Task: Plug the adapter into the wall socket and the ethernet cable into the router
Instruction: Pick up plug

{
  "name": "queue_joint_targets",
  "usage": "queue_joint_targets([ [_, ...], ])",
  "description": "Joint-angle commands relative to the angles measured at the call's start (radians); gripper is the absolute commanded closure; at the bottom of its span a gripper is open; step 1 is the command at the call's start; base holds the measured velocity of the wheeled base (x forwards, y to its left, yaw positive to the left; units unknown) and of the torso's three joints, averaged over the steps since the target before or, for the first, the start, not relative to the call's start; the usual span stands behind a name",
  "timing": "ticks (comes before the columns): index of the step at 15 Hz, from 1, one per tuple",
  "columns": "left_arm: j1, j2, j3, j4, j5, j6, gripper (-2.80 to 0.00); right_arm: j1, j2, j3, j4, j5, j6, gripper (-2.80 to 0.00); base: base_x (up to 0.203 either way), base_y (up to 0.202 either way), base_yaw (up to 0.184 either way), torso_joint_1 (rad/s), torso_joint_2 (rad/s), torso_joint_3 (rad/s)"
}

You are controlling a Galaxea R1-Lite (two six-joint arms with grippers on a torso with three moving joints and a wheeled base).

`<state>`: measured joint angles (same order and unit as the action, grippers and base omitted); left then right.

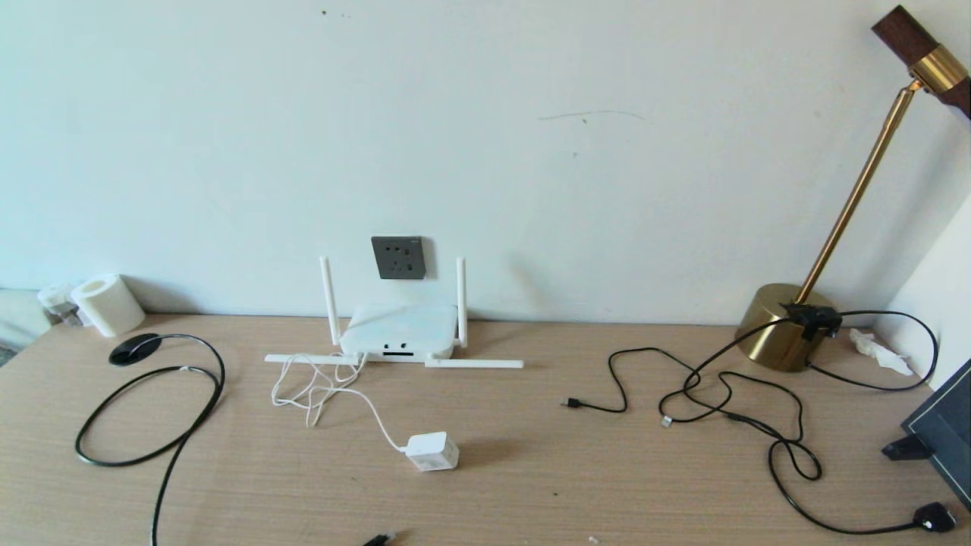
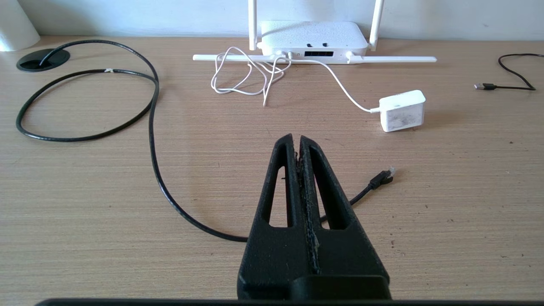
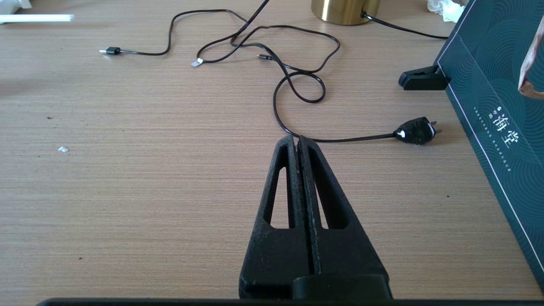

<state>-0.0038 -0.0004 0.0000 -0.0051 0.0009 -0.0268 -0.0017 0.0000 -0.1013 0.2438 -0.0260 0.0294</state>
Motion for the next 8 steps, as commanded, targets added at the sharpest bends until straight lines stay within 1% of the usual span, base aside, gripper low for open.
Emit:
queue_joint_targets([
  [1,0.000,0.002,-0.002,0.008,0.001,0.005,0.00,0.000,0.000,0.000,0.001,0.001,0.001,0.00,0.000,0.000,0.000,0.000,0.00,0.000],
  [3,-0.001,0.003,-0.002,0.011,-0.006,0.027,0.00,0.000,0.000,0.000,0.002,0.000,0.000,0.00,0.000,0.000,0.000,0.000,0.00,0.000],
  [4,-0.001,0.002,-0.002,0.009,-0.015,0.071,0.00,0.000,0.000,0.000,0.001,0.001,0.001,0.00,0.000,0.000,0.000,0.000,0.00,0.000],
  [5,-0.001,0.007,-0.024,0.011,-0.050,0.123,0.00,0.000,0.000,0.000,0.002,0.001,0.001,0.00,0.000,0.000,0.000,0.000,0.00,0.000],
  [7,0.000,0.096,-0.145,0.031,-0.143,0.146,0.00,0.000,0.000,0.001,0.001,0.001,0.000,0.00,0.000,0.000,0.000,0.000,0.00,0.000],
  [8,-0.003,0.193,-0.214,0.048,-0.188,0.152,0.00,0.000,0.000,0.001,0.002,0.000,0.001,0.00,0.000,0.000,0.000,0.000,0.00,0.000],
])
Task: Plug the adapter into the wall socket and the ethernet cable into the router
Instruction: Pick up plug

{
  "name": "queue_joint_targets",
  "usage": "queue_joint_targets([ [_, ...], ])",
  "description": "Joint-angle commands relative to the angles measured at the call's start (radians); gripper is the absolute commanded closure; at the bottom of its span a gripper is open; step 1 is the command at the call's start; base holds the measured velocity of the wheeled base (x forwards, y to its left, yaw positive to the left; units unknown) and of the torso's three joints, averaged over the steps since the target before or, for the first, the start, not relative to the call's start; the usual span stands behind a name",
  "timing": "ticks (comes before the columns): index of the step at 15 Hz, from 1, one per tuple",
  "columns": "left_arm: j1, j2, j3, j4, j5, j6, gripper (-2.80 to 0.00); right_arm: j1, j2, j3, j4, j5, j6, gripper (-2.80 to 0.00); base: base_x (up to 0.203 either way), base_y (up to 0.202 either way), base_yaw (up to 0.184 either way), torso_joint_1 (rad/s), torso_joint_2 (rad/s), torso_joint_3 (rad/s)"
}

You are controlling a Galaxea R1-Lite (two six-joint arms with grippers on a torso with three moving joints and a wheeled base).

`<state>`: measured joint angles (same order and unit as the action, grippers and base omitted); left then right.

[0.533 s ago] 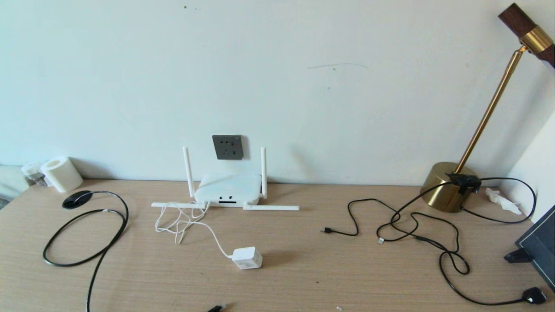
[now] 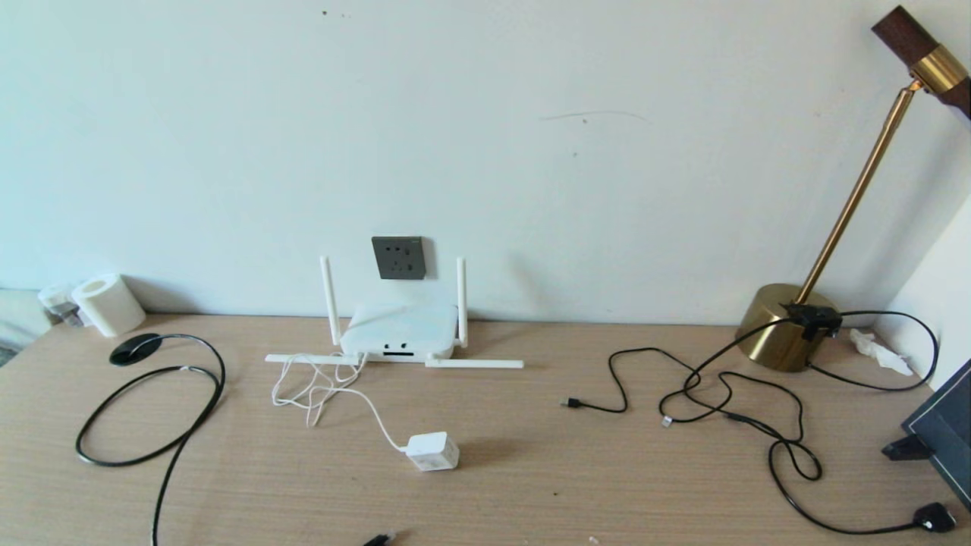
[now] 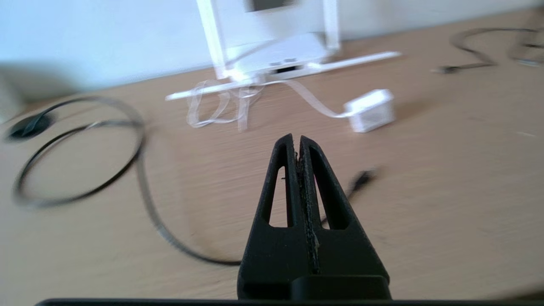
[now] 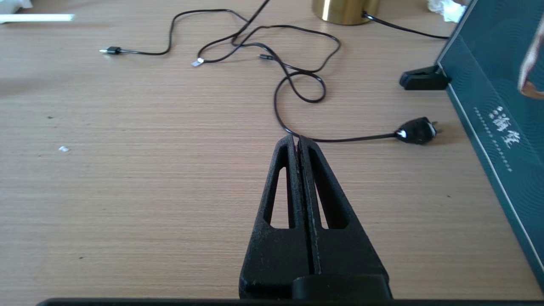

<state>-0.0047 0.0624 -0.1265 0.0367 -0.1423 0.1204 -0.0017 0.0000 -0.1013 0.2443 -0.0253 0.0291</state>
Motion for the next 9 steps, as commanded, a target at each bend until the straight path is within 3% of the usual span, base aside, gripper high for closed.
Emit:
queue_joint_targets([
  [1,-0.010,0.232,-0.140,0.021,-0.098,0.016,0.00,0.000,0.000,0.000,0.001,0.000,0.000,0.00,0.000,0.000,0.000,0.000,0.00,0.000],
  [4,-0.085,0.547,-0.209,0.033,-0.216,0.127,0.00,0.000,0.000,0.000,0.001,0.001,0.000,0.00,0.000,0.000,0.000,0.000,0.00,0.000],
  [6,-0.168,0.754,-0.231,0.033,-0.250,0.256,0.00,0.000,0.000,0.000,0.000,0.001,0.000,0.00,0.000,0.000,0.000,0.000,0.00,0.000],
  [9,-0.232,1.042,-0.287,0.032,-0.266,0.465,0.00,0.000,0.000,0.000,0.001,0.001,0.000,0.00,0.000,0.000,0.000,0.000,0.00,0.000],
])
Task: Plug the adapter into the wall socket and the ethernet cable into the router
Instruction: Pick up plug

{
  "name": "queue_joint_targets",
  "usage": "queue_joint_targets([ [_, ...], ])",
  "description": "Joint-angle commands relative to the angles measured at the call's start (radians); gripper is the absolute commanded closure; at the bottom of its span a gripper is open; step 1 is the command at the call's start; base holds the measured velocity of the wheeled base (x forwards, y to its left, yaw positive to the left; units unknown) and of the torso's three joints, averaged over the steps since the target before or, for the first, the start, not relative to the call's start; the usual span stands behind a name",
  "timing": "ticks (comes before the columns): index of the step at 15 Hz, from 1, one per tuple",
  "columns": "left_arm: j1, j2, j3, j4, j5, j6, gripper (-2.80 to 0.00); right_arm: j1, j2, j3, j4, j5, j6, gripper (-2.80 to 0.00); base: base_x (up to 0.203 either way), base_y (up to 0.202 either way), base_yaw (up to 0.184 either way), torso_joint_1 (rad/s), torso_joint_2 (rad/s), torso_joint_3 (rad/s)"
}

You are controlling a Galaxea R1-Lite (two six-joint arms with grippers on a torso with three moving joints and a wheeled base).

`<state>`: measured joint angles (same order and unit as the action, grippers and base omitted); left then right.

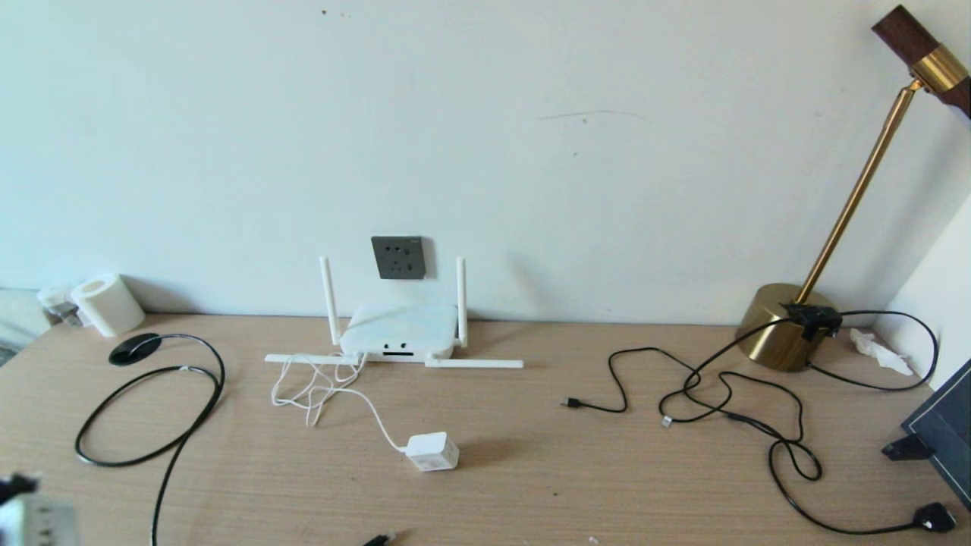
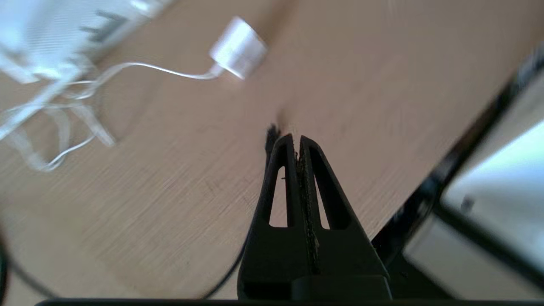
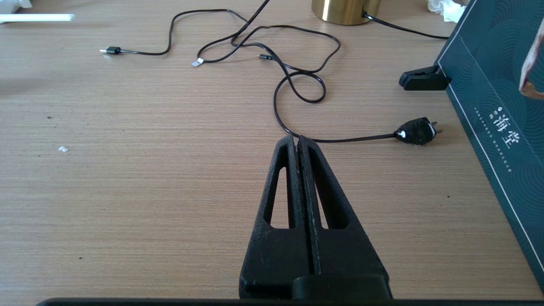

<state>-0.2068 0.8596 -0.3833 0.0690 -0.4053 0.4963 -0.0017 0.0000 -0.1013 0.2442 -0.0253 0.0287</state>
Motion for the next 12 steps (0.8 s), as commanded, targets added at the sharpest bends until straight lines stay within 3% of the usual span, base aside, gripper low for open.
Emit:
queue_joint_targets([
  [1,-0.041,0.334,-0.058,-0.002,0.003,0.155,0.00,0.000,0.000,0.000,0.001,0.000,0.000,0.00,0.000,0.000,0.000,0.000,0.00,0.000],
  [3,-0.054,0.473,-0.109,-0.004,0.012,0.302,0.00,0.000,0.000,0.000,0.001,0.001,0.000,0.00,0.000,0.000,0.000,0.000,0.00,0.000],
  [5,-0.051,0.584,-0.154,-0.004,0.015,0.507,0.00,0.000,0.000,0.000,0.001,0.000,0.000,0.00,0.000,0.000,0.000,0.000,0.00,0.000],
  [8,-0.048,0.717,-0.342,0.019,0.016,0.758,0.00,0.000,0.000,0.000,0.000,0.000,0.000,0.00,0.000,0.000,0.000,0.000,0.00,0.000],
  [9,-0.048,0.763,-0.404,0.049,0.016,0.825,-2.80,0.000,0.000,0.000,0.001,0.000,0.000,0.00,0.000,0.000,0.000,0.000,0.00,0.000],
  [10,-0.050,0.802,-0.464,0.093,0.017,0.883,-2.80,0.000,0.000,0.001,0.001,0.000,0.000,0.00,0.000,0.000,0.000,0.000,0.00,0.000],
  [12,-0.060,0.873,-0.555,0.139,0.017,0.936,-2.80,0.000,0.000,0.000,0.001,0.001,0.000,0.00,0.000,0.000,0.000,0.000,0.00,0.000],
])
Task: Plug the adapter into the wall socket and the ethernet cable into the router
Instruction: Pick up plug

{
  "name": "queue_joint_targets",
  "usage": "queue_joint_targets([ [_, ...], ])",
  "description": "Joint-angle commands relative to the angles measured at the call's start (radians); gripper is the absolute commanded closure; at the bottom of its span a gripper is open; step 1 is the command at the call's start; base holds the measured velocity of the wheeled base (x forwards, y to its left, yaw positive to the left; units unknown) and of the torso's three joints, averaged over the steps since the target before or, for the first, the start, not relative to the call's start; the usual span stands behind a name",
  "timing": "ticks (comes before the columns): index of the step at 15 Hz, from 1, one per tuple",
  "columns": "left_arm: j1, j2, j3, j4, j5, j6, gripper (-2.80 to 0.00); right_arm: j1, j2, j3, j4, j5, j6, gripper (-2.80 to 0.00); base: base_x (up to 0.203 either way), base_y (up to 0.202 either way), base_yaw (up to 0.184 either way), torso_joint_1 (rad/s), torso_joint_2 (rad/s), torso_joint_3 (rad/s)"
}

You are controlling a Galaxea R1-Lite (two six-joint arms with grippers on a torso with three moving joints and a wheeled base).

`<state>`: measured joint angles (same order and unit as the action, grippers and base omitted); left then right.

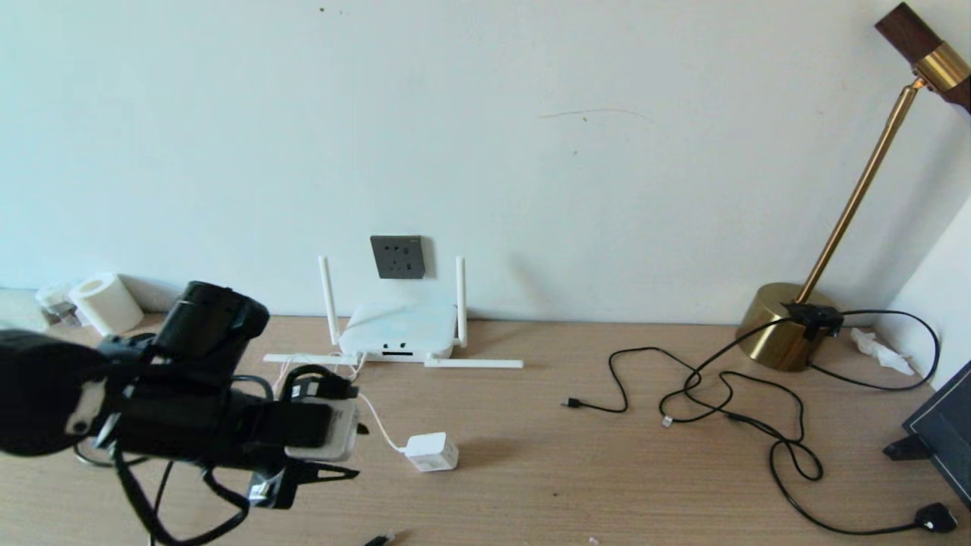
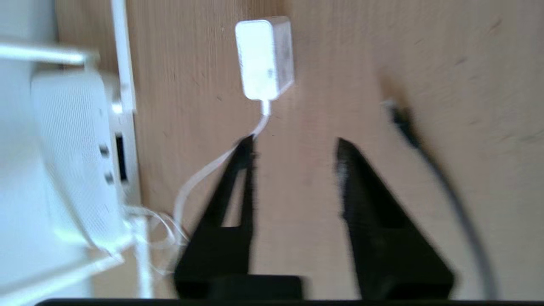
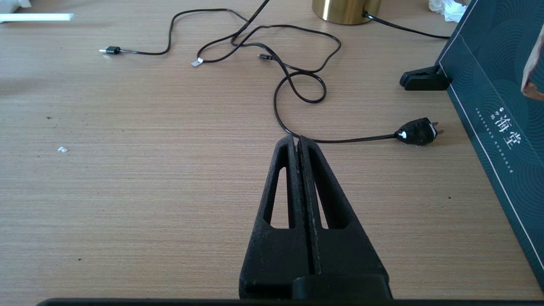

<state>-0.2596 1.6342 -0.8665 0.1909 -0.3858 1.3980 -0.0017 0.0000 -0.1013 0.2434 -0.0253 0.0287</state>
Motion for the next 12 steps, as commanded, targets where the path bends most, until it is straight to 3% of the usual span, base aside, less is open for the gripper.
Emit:
queue_joint_targets([
  [1,-0.022,0.135,-0.117,0.032,-0.003,0.045,-2.80,0.000,0.000,0.001,0.002,-0.001,0.000,0.00,0.000,0.000,0.000,0.000,0.00,0.000],
  [3,-0.063,0.194,-0.199,0.106,-0.007,0.073,-2.80,0.000,0.000,0.000,0.002,-0.001,0.000,0.00,0.000,0.000,0.000,0.000,0.00,0.000],
  [7,-0.094,0.298,-0.406,0.374,-0.029,0.130,-2.80,0.000,0.000,0.000,0.002,0.001,0.000,0.00,0.000,0.000,0.000,0.000,0.00,0.000],
  [8,-0.103,0.325,-0.447,0.429,-0.032,0.107,-2.80,0.000,0.000,0.000,0.002,0.001,0.000,0.00,0.000,0.000,0.000,0.000,0.00,0.000],
  [9,-0.114,0.336,-0.460,0.461,-0.033,0.042,-2.80,0.000,0.000,0.000,0.002,-0.001,0.000,0.00,0.000,0.000,0.000,0.000,0.00,0.000],
  [12,-0.144,0.379,-0.501,0.472,-0.058,-0.056,-2.80,0.000,0.000,0.000,0.002,0.000,0.000,0.00,0.000,0.000,0.000,0.000,0.00,0.000],
])
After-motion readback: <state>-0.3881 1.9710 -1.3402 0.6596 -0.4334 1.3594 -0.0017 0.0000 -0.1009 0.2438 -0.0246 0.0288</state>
